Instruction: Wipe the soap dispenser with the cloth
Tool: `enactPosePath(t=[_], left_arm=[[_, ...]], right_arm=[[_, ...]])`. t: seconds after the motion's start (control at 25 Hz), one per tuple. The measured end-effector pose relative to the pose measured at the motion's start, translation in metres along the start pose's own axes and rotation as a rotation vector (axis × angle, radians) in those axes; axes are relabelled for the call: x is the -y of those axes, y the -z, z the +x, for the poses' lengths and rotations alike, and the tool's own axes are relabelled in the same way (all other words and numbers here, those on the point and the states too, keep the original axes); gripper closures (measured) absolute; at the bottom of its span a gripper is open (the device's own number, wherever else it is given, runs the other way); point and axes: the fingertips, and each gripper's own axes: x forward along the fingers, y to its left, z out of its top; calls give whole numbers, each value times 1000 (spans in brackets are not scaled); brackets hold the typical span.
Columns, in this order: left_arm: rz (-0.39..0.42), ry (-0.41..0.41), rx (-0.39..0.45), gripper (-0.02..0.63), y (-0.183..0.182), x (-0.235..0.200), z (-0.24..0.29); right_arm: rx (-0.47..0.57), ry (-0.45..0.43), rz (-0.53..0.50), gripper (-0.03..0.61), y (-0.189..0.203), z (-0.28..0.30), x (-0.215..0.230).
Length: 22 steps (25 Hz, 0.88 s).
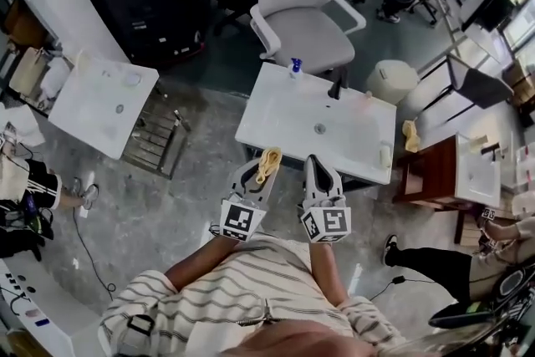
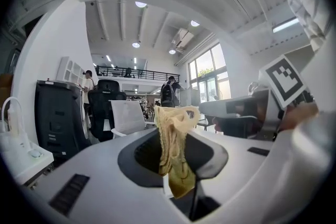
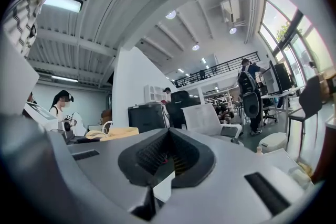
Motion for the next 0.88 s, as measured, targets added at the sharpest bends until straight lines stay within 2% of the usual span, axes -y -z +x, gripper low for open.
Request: enactPosePath(t=[0.36, 0.52, 0.88], left_arm=[[-47, 22, -46, 522, 17, -50, 44], [-43, 24, -45, 522, 24, -65, 73], [-45, 0, -105, 522, 47, -72, 131]], right_arm=[[-71, 35, -2, 578, 18, 49, 9], [-85, 50, 4, 578, 30, 76, 33], [-125, 14, 25, 578, 51, 120, 78]])
